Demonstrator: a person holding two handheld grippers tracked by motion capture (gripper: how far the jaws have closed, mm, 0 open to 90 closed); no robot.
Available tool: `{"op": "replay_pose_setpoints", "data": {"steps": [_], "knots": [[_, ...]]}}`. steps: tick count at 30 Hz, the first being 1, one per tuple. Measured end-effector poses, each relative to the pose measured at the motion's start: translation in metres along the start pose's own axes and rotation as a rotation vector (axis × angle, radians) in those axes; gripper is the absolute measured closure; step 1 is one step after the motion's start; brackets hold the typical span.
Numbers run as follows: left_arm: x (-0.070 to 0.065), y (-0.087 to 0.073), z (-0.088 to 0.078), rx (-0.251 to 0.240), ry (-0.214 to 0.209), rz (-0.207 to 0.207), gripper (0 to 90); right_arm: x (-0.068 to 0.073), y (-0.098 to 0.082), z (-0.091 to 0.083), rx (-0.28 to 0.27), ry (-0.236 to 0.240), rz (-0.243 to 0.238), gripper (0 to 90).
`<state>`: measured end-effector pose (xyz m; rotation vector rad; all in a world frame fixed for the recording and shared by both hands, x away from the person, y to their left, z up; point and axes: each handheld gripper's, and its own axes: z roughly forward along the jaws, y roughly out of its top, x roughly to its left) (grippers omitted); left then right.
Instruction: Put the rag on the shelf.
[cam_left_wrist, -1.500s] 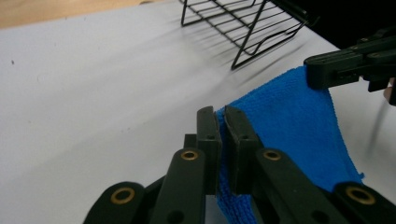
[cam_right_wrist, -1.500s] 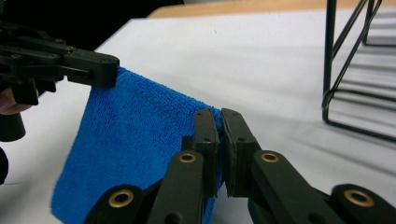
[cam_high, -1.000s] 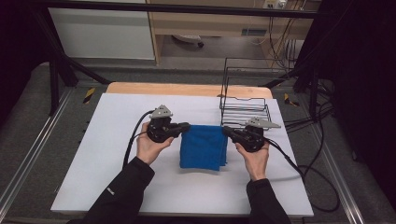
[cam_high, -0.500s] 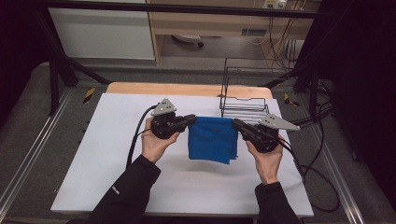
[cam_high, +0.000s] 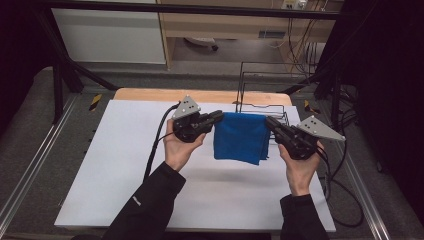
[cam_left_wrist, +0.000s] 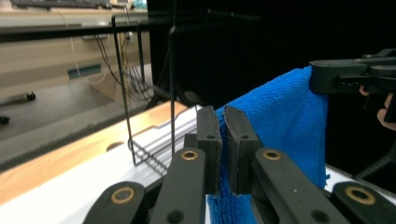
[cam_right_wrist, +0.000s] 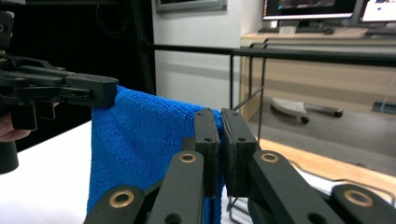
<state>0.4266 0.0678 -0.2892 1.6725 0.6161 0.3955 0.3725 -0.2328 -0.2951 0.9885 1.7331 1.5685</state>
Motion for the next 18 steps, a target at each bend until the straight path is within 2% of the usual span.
{"op": "replay_pose_setpoints", "data": {"steps": [5, 13, 18], "knots": [[-0.005, 0.009, 0.01, -0.032, -0.003, -0.01, 85.3, -0.006, 0.01, -0.006, -0.035, -0.037, -0.01, 86.3], [-0.01, 0.021, 0.027, -0.077, -0.001, -0.013, 85.3, -0.016, 0.022, -0.013, -0.087, -0.085, 0.0, 86.3], [-0.011, 0.034, 0.037, -0.098, -0.001, -0.009, 85.3, -0.021, 0.033, -0.016, -0.112, -0.111, -0.01, 86.3]]}}
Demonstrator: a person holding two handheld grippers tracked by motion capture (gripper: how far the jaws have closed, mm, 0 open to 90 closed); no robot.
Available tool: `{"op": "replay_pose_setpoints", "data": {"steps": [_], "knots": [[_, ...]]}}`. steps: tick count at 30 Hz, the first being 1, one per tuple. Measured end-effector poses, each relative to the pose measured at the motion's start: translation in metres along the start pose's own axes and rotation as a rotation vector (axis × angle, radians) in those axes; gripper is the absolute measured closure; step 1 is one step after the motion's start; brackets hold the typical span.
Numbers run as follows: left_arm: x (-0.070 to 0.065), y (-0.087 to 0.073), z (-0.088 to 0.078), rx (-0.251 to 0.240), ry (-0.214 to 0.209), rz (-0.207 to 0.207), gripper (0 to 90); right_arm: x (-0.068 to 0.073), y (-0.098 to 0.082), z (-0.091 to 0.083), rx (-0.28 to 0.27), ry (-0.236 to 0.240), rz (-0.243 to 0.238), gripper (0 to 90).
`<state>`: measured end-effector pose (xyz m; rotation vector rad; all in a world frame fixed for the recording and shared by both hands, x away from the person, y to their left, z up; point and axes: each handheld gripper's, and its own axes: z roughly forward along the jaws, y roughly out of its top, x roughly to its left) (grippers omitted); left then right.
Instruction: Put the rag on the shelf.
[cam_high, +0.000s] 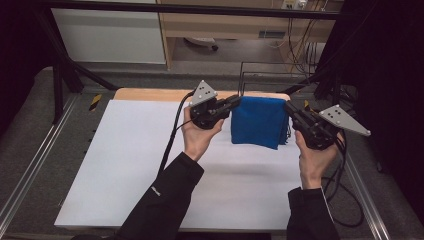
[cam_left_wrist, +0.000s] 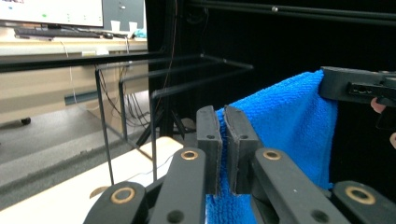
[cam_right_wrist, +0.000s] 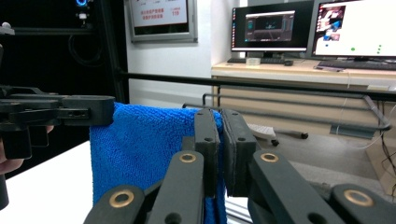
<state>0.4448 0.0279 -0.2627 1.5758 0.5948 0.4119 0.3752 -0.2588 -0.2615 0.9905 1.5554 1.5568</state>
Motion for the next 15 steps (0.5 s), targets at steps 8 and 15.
{"op": "replay_pose_setpoints", "data": {"steps": [8, 15], "knots": [[-0.002, 0.028, 0.017, -0.041, -0.004, 0.009, 85.3, -0.013, 0.023, 0.0, -0.04, -0.028, -0.006, 86.3], [-0.005, 0.054, 0.034, -0.066, 0.001, 0.027, 85.3, -0.029, 0.047, 0.005, -0.059, -0.061, -0.019, 86.3]]}}
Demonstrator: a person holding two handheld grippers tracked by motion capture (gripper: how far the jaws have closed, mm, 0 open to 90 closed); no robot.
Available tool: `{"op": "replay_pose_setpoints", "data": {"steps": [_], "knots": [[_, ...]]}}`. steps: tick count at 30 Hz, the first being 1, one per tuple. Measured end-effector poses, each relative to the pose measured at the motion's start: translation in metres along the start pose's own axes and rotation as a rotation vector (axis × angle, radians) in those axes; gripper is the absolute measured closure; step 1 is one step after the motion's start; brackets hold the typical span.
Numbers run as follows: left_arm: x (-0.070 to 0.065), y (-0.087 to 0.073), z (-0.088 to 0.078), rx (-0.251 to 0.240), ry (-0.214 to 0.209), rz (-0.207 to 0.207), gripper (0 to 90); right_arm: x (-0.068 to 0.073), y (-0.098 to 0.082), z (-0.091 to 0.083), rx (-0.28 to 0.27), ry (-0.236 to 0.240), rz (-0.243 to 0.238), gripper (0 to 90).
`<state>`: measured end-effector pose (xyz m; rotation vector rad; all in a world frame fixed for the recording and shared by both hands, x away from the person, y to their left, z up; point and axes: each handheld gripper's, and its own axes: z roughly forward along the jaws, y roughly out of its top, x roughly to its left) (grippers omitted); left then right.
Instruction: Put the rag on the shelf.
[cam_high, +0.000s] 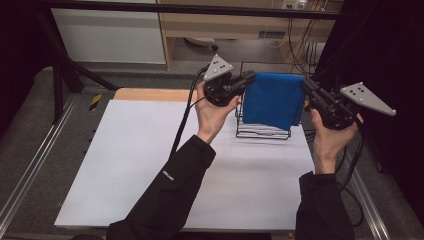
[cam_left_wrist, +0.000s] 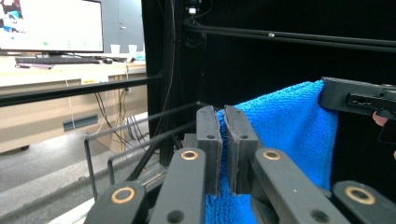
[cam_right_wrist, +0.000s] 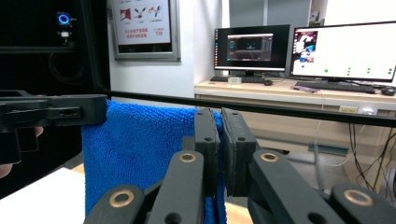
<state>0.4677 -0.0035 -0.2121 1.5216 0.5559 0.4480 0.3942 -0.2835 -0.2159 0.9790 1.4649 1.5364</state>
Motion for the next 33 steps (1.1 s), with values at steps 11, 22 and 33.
{"op": "replay_pose_setpoints", "data": {"steps": [11, 22, 33], "knots": [[0.007, 0.029, 0.024, -0.044, 0.023, -0.003, 85.3, -0.019, 0.031, 0.017, -0.031, -0.022, -0.004, 86.3], [0.02, 0.049, 0.043, -0.089, 0.051, -0.034, 85.3, -0.029, 0.055, 0.039, -0.052, -0.038, -0.016, 86.3], [0.036, 0.07, 0.053, -0.113, 0.088, -0.037, 85.4, -0.036, 0.075, 0.067, -0.052, -0.04, -0.025, 86.3]]}}
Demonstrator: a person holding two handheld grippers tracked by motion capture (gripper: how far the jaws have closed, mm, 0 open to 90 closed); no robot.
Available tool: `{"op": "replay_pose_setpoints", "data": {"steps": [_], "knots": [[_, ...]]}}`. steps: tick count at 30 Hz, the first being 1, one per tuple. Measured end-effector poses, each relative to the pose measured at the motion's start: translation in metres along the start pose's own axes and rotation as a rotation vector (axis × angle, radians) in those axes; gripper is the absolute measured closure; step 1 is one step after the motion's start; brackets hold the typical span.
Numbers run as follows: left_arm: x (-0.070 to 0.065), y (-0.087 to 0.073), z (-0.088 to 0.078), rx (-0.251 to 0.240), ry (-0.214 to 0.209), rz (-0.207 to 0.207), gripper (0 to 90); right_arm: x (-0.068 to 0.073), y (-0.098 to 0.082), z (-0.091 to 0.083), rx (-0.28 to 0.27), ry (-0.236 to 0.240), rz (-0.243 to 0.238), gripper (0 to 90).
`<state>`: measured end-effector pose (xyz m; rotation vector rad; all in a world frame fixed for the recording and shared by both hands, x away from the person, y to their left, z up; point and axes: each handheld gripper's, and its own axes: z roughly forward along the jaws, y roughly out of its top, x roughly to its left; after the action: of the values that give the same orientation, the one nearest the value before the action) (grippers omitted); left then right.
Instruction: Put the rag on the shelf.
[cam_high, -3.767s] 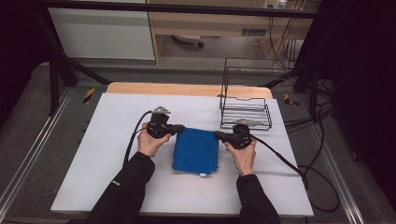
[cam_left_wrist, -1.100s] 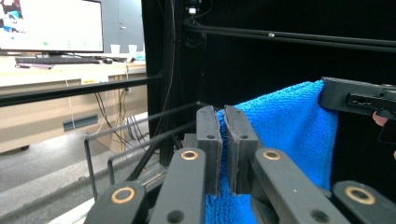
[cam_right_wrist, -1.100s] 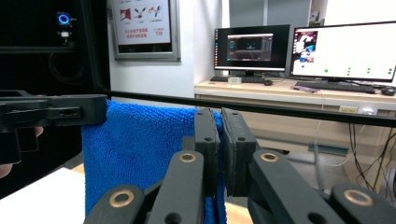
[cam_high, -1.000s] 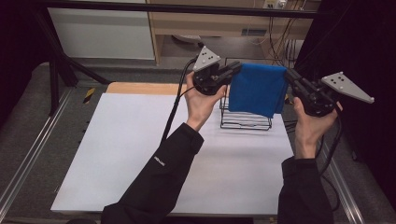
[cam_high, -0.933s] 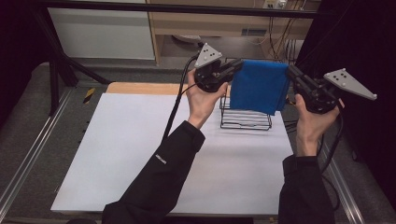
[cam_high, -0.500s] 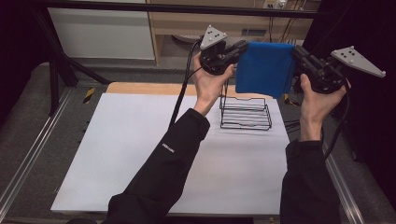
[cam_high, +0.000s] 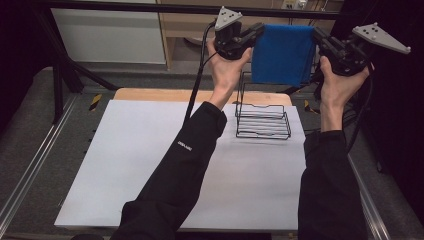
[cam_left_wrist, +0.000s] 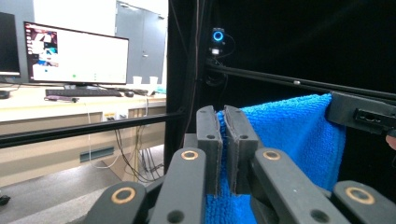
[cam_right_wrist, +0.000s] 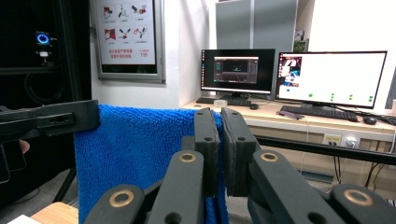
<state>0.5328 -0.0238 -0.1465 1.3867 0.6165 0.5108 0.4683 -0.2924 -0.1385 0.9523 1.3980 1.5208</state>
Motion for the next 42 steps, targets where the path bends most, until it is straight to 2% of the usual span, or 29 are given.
{"op": "replay_pose_setpoints", "data": {"steps": [6, 11, 15, 18, 22, 25, 29, 33, 38, 42], "knots": [[0.009, -0.004, 0.007, 0.013, 0.021, 0.014, 85.5, -0.004, -0.002, 0.015, 0.018, -0.003, 0.001, 86.3], [0.017, -0.015, 0.012, 0.04, 0.036, 0.048, 85.5, -0.008, -0.016, 0.026, 0.036, 0.009, 0.009, 86.3], [0.024, -0.023, 0.015, 0.059, 0.041, 0.058, 85.6, -0.011, -0.028, 0.033, 0.049, 0.015, -0.003, 86.3], [0.028, -0.032, 0.015, 0.067, 0.027, 0.052, 85.6, -0.013, -0.035, 0.037, 0.069, 0.018, -0.006, 86.3], [0.028, -0.044, 0.014, 0.09, 0.011, 0.06, 85.5, -0.014, -0.045, 0.035, 0.093, 0.016, -0.008, 86.3], [0.025, -0.053, 0.013, 0.114, 0.01, 0.081, 85.6, -0.015, -0.053, 0.031, 0.115, 0.014, -0.011, 86.3], [0.021, -0.065, 0.012, 0.145, -0.008, 0.085, 85.5, -0.018, -0.066, 0.026, 0.151, 0.01, 0.004, 86.2], [0.02, -0.073, 0.009, 0.16, -0.027, 0.085, 85.5, -0.02, -0.077, 0.02, 0.163, 0.024, 0.012, 86.1], [0.019, -0.074, 0.004, 0.154, -0.054, 0.088, 85.5, -0.02, -0.08, 0.014, 0.157, 0.046, 0.003, 86.1], [0.015, -0.07, -0.002, 0.137, -0.076, 0.114, 85.4, -0.02, -0.078, 0.009, 0.139, 0.061, -0.001, 86.0]]}}
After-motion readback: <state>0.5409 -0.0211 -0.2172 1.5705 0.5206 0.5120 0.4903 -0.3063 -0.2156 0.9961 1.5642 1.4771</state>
